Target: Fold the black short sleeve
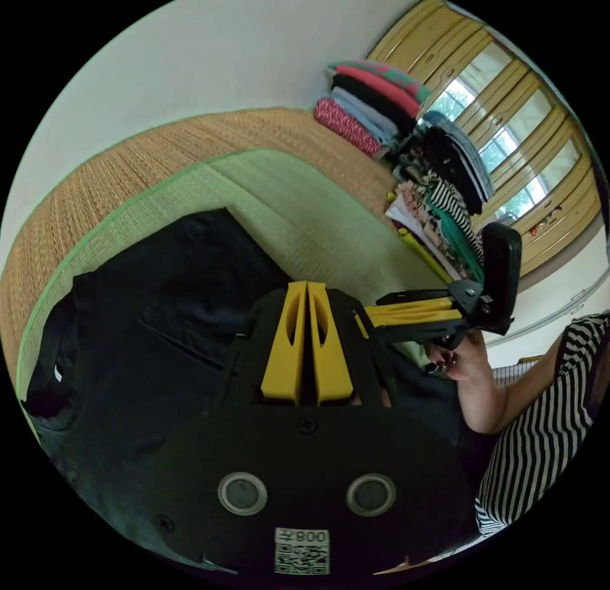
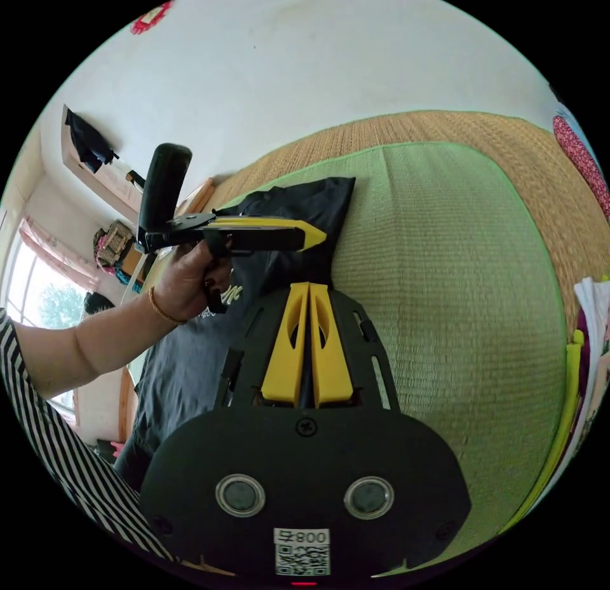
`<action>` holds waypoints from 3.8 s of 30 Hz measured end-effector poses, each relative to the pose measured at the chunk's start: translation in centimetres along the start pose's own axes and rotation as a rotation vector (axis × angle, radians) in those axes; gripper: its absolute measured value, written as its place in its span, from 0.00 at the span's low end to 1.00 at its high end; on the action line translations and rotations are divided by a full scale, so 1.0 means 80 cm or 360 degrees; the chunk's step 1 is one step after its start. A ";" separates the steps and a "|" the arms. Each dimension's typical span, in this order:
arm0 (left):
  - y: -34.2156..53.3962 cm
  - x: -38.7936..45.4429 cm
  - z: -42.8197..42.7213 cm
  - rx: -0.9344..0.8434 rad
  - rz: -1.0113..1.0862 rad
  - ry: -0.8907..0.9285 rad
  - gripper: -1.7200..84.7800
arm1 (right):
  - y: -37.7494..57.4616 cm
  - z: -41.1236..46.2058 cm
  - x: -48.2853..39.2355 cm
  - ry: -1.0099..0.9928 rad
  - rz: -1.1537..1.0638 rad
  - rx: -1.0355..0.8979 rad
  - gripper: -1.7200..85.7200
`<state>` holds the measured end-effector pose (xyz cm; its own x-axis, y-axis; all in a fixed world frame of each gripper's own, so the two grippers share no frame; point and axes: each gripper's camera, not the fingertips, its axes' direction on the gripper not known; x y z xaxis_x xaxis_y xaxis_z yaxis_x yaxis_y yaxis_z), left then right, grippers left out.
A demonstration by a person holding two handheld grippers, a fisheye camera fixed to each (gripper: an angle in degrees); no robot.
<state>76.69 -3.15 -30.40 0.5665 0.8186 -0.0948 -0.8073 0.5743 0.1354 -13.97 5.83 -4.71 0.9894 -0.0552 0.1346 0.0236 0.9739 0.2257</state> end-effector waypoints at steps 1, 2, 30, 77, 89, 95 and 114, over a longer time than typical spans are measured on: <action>0.010 -0.008 0.014 -0.0077 0.0005 -0.0038 0.02 | -0.005 0.003 -0.002 -0.0006 0.0005 -0.0050 0.02; 0.021 -0.019 0.034 -0.0199 0.0004 -0.0047 0.02 | -0.010 0.011 -0.003 -0.0020 0.0015 -0.0125 0.02; 0.638 -0.275 -0.044 0.0901 -0.1802 -0.0502 0.13 | -0.266 -0.026 -0.416 -0.0525 -0.0639 -0.0477 0.09; 0.623 -0.423 0.066 0.0560 -0.0852 -0.0683 0.03 | -0.647 0.083 -0.622 -0.0990 -0.0408 -0.0714 0.03; 0.619 -0.440 0.091 0.0439 -0.0913 -0.0462 0.04 | -0.639 0.066 -0.554 -0.0835 -0.0291 -0.0670 0.02; 0.614 -0.453 0.080 0.0439 -0.1018 -0.0640 0.04 | -0.636 0.081 -0.671 -0.0726 -0.0684 -0.0625 0.02; 0.585 -0.465 0.088 0.0406 -0.1054 -0.0706 0.02 | -0.620 0.201 -0.748 -0.0410 -0.0724 -0.0660 0.02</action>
<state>18.97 -6.71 -13.55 0.9661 0.2052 0.1566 -0.2528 0.8751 0.4127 -76.66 -42.71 -8.45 0.8028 -0.4815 0.3516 0.5349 0.8422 -0.0681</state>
